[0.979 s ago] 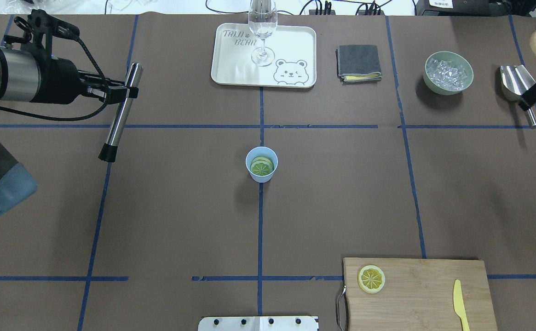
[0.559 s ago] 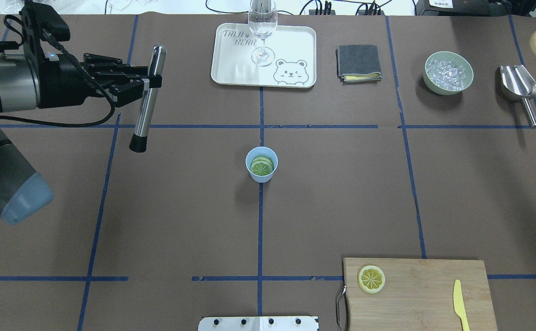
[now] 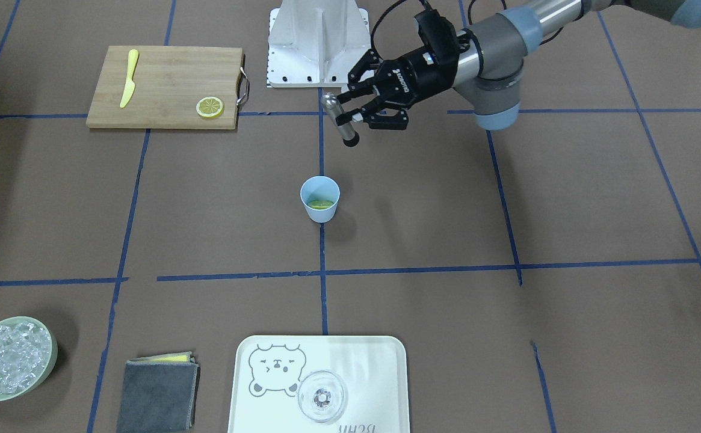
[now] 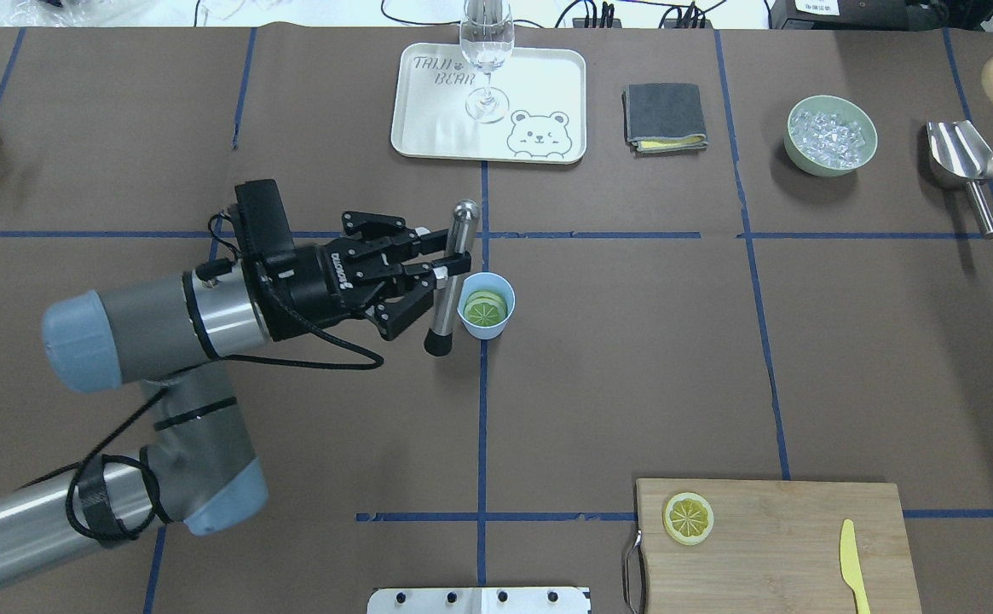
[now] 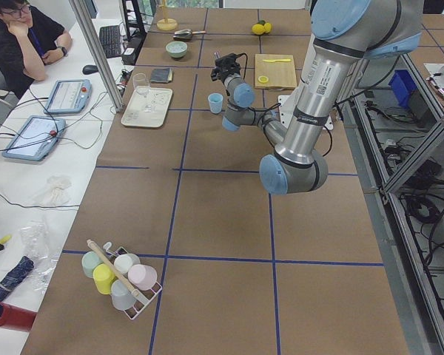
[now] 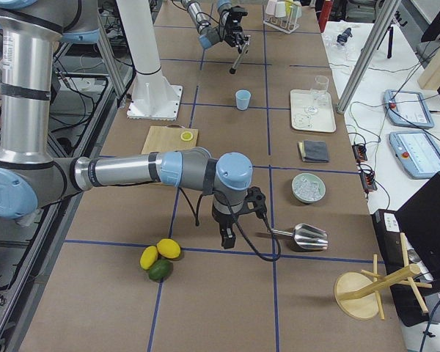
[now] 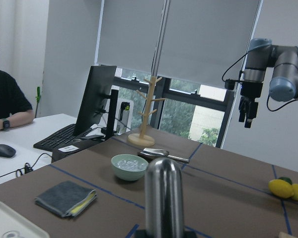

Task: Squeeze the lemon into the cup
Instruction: 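Carry the muddler over the blue cup and lower it inside with the left gripper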

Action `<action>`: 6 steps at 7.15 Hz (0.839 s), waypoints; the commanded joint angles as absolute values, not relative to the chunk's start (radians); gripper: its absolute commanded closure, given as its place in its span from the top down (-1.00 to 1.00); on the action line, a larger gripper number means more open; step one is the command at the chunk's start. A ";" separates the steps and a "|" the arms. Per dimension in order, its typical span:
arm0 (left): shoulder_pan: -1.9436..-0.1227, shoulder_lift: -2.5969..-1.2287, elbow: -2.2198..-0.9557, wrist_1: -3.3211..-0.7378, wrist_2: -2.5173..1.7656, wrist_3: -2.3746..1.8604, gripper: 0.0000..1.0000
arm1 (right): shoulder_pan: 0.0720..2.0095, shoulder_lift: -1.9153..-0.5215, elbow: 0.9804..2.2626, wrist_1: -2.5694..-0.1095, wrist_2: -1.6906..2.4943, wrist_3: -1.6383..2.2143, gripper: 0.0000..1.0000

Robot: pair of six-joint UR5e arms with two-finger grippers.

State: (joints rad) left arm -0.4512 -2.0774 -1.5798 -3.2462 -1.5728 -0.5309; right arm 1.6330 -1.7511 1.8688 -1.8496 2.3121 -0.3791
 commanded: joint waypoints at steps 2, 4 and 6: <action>-0.383 -2.164 -1.513 -3.346 -1.496 -0.400 -1.00 | 1.647 -1.766 1.867 -1.809 2.313 -0.338 1.00; -0.465 -2.178 -1.505 -3.378 -1.505 -0.350 -1.00 | 1.647 -1.760 1.868 -1.809 2.313 -0.337 1.00; -0.469 -2.193 -1.390 -3.425 -1.496 -0.345 -1.00 | 1.647 -1.755 1.868 -1.802 2.313 -0.336 1.00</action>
